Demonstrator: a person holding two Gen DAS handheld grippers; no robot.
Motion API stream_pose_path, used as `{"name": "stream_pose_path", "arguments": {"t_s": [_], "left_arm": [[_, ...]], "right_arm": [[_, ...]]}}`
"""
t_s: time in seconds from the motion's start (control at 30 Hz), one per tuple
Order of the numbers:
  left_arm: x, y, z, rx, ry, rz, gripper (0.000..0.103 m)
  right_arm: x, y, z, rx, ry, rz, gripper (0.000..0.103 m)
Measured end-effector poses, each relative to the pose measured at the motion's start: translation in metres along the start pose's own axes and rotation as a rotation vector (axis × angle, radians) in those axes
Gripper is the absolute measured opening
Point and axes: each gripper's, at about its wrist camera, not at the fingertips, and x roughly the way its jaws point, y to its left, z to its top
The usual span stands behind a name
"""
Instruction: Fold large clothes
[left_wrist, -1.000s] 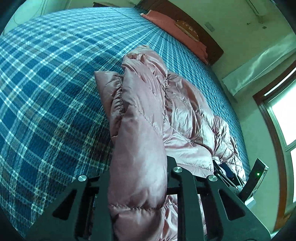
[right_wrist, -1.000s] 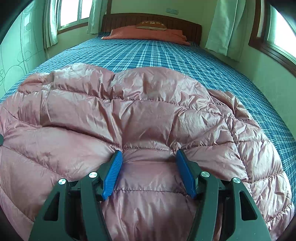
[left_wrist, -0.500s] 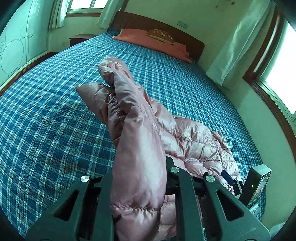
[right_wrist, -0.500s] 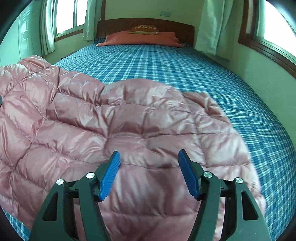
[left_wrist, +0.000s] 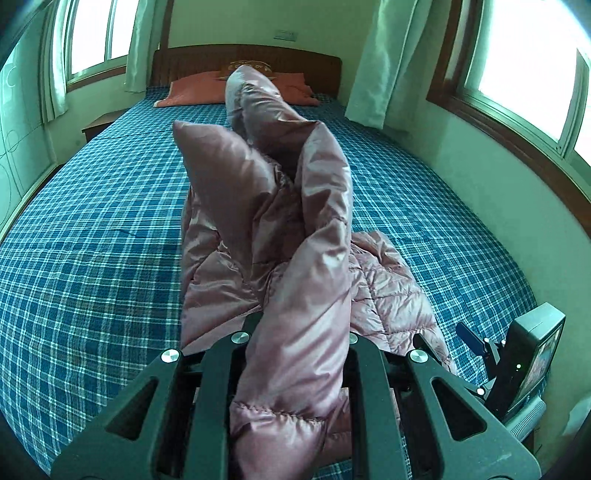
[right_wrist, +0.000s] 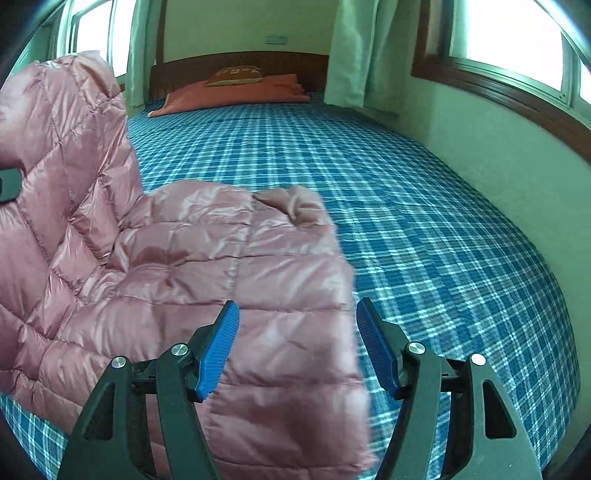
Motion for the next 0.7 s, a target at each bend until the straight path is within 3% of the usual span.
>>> {"name": "stream_pose_path", "arguments": {"t_s": [0.3,0.43,0.7], "left_arm": [[0.059,-0.072,-0.034,0.083,0.125,0.013,0.014],[0.085,-0.091,-0.051,0.101,0.17,0.027,0.014],[0.101,-0.112,-0.069,0.141,0.159,0.057,0.014]], "right_arm": [[0.008,-0.065,-0.017,0.084,0.062,-0.1,0.065],[0.018,-0.084,-0.029,0.139,0.116,-0.103,0.065],[0.033,-0.089,-0.037,0.159,0.154,-0.089,0.065]]}}
